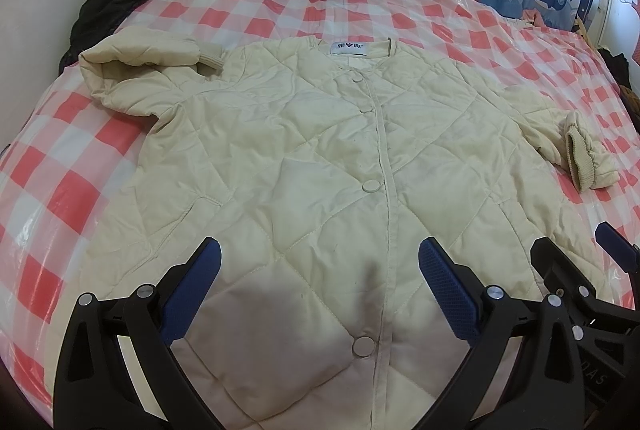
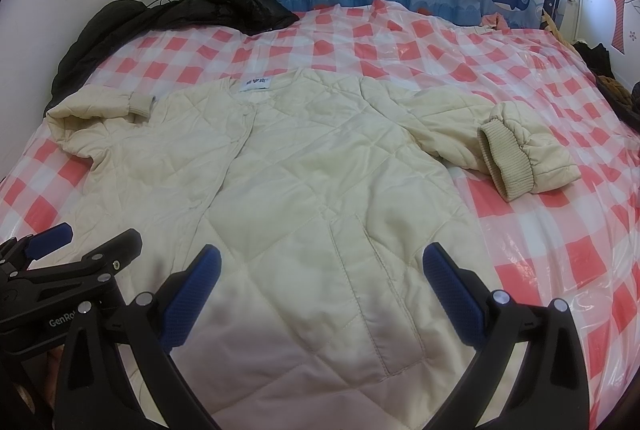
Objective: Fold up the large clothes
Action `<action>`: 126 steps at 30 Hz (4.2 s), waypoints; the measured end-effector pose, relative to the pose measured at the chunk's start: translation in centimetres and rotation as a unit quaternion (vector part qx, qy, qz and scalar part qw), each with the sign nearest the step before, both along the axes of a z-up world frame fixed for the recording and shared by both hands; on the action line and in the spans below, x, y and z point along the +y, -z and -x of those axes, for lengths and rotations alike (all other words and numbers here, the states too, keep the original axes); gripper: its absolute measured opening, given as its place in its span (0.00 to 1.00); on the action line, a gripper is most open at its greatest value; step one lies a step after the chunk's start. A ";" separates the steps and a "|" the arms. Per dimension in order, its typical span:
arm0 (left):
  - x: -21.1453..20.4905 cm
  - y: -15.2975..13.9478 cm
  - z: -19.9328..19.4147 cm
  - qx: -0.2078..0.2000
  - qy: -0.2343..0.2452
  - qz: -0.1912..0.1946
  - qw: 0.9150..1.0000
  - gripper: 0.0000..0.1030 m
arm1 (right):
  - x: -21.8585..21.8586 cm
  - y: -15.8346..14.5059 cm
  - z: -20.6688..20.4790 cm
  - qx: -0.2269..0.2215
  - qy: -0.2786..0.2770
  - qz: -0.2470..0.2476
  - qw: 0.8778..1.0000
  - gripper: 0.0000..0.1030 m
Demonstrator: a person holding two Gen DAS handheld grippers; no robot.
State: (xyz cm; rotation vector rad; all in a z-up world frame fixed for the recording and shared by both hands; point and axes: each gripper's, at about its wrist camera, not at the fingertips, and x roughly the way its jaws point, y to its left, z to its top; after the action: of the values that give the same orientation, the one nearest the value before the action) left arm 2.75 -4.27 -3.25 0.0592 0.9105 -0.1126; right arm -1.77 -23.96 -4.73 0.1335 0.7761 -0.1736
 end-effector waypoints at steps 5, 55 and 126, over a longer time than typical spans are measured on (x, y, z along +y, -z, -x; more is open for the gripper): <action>0.2 -0.1 0.0 0.003 -0.001 0.000 1.000 0.92 | 0.3 0.4 -0.1 0.003 -0.002 -0.001 1.000 0.95; -0.8 2.8 -1.3 0.042 0.011 -0.030 0.999 0.92 | -36.9 -2.0 -7.7 0.080 0.188 0.156 0.966 0.41; 23.5 -0.3 5.3 0.041 -0.052 0.015 0.998 0.86 | -4.7 1.1 0.9 0.043 -0.077 -0.221 0.971 0.89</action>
State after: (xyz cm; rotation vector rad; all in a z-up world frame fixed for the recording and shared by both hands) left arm -2.54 19.18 -2.98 -0.0199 0.9913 -0.0317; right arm -2.70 -28.66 -5.80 0.4882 0.9001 0.1453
